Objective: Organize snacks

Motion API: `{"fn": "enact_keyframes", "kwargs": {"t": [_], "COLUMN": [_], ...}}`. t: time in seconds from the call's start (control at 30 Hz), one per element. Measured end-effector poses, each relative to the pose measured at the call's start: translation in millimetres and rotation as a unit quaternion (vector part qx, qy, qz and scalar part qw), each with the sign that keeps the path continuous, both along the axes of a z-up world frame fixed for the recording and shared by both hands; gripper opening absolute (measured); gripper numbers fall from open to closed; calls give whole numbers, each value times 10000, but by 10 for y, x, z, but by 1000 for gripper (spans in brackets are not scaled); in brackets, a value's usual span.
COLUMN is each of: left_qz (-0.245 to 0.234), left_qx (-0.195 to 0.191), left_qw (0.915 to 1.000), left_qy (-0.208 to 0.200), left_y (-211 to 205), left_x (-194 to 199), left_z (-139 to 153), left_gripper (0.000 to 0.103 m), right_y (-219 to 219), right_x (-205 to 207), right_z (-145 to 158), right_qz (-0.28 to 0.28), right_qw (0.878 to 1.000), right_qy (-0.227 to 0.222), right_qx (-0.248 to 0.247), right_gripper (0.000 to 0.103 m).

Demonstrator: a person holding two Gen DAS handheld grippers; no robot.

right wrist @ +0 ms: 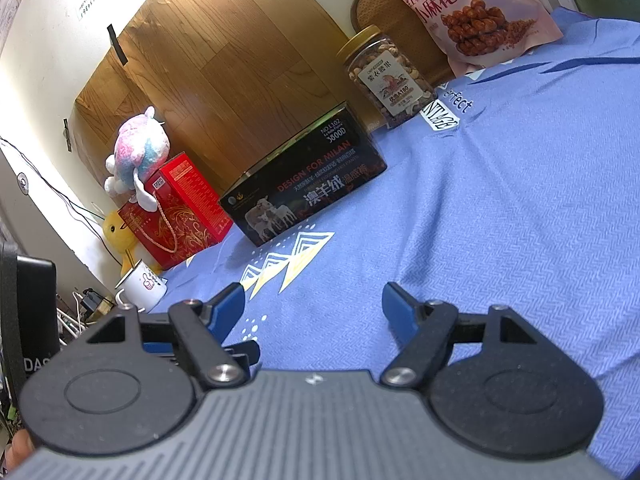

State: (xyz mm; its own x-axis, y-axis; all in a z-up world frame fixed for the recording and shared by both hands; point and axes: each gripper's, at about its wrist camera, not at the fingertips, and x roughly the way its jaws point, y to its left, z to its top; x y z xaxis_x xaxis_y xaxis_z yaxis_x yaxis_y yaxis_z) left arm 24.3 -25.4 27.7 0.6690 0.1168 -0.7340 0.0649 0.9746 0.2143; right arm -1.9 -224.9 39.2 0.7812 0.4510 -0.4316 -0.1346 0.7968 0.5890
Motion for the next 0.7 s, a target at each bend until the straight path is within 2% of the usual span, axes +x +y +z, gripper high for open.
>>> {"fn": "enact_keyframes", "kwargs": {"t": [0.7], "left_qz": [20], "left_qx": [35], "left_qw": [10000], "left_qy": [-21], "left_y": [15], "left_x": [-13], "left_z": [-23], "left_gripper": [103], "right_y": [1], "right_x": [-8], "right_z": [-12], "right_qz": [-8], "right_qw": [10000], "right_qy": [9], "right_qx": [3], "right_gripper": [78]}}
